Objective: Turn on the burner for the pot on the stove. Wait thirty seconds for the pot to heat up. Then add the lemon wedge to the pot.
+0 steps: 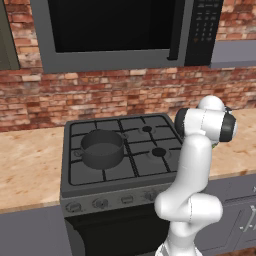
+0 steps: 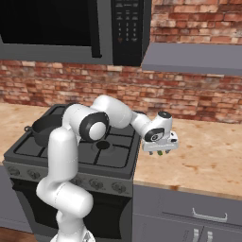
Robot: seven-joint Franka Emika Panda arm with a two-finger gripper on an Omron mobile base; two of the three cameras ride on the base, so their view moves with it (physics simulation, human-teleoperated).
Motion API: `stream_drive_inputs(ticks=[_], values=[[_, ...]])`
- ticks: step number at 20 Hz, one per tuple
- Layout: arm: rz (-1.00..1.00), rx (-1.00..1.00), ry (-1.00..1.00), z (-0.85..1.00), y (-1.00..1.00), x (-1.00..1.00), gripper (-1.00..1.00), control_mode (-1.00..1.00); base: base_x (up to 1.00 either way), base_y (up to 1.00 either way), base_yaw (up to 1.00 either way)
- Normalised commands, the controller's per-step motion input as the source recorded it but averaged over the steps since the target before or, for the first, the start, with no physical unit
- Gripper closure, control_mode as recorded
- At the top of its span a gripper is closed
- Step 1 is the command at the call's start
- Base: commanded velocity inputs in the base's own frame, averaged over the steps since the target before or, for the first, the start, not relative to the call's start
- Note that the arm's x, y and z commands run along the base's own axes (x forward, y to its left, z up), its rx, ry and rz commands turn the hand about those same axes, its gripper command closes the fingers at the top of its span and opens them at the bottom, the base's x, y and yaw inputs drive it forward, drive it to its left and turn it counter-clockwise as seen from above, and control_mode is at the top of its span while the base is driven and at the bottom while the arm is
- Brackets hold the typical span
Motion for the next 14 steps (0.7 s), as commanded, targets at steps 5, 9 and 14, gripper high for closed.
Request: stream_drive_inputs(ticks=[5,9,14], values=[[0.00,0.00,0.00,0.00,0.00,0.00,-1.00,-1.00,0.00,0.00,0.00],[0.00,0.00,0.00,0.00,0.00,0.00,-1.00,-1.00,0.00,0.00,0.00],[0.00,0.00,0.00,0.00,0.00,0.00,-1.00,-1.00,0.00,0.00,0.00]])
